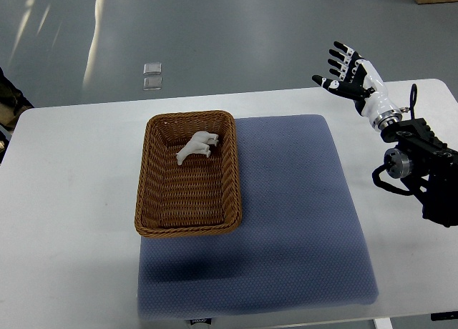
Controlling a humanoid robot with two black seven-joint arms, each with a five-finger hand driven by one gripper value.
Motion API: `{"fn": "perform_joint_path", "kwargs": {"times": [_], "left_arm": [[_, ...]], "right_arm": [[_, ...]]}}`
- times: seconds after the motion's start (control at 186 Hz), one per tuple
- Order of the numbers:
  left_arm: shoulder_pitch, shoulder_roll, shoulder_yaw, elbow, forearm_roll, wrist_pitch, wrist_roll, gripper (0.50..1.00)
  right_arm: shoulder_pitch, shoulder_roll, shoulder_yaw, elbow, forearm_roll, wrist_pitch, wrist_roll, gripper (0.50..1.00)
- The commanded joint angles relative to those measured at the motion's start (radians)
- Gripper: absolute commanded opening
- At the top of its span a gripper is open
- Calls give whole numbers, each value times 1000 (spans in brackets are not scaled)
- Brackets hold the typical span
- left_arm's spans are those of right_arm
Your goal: Place white bear in brown basket with right hand
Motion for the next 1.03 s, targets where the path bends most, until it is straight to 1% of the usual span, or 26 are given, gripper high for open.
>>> {"fn": "perform_joint_path", "kwargs": {"times": [0.0,0.113,0.258,0.634,1.022], "left_arm": [[0,0,-2,0,0,0,-1,1000],[0,0,-2,0,0,0,-1,1000],[-3,0,-2,0,0,0,-1,1000],[-5,0,-4,0,-1,0,-1,1000],[-11,0,-4,0,0,0,-1,1000]], "right_arm": [[-14,1,0,0,108,-2,-42,915],[-25,4,0,0,165,1,-54,915],[-35,12,0,0,233,2,-89,917],[-37,13,2,0,253,10,-82,926],[-54,18,0,0,253,1,-82,926]]}}
